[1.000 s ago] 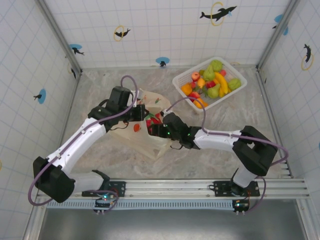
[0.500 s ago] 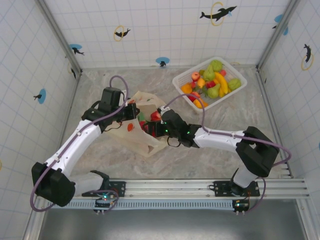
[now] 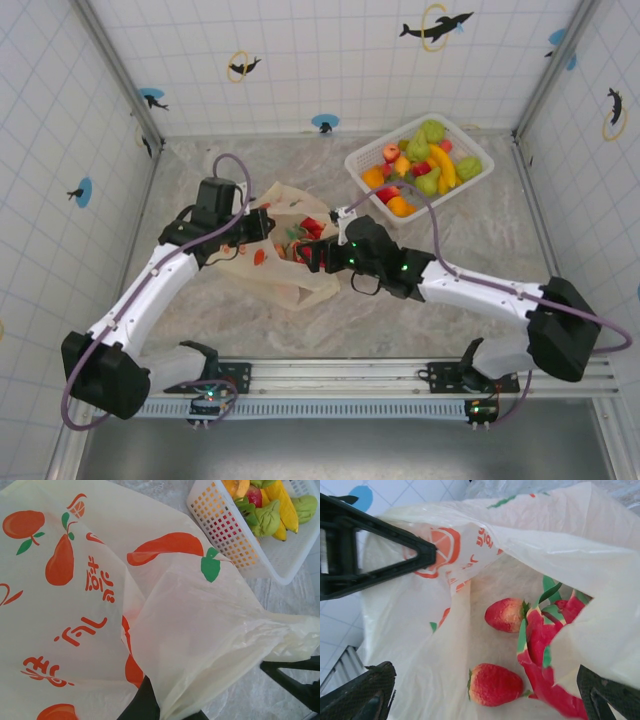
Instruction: Place the fake fruits into the plastic bag and tie a complex knot
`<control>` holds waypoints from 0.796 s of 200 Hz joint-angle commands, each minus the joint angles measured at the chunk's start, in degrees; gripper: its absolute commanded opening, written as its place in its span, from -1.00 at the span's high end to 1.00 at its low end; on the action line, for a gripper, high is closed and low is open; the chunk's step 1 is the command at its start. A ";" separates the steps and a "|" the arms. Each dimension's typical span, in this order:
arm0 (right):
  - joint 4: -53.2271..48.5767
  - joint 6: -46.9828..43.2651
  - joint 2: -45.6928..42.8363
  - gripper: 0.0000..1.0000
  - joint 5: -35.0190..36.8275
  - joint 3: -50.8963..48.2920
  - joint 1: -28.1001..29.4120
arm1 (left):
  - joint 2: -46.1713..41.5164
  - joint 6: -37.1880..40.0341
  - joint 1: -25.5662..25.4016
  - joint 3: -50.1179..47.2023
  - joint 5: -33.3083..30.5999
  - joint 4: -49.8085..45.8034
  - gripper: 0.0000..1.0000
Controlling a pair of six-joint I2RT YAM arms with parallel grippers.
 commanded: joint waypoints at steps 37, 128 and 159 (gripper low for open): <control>-11.01 -8.44 -12.98 -0.80 -6.34 -0.71 -3.92 | -0.01 1.35 0.31 -0.06 1.60 0.53 1.00; -21.35 -24.98 -4.47 -0.73 -24.36 2.26 -15.09 | 0.40 0.95 0.31 -0.17 2.88 1.20 1.00; -16.57 -24.14 -1.62 -0.73 -25.35 2.25 -12.67 | 0.34 1.09 0.32 0.12 2.66 0.90 1.00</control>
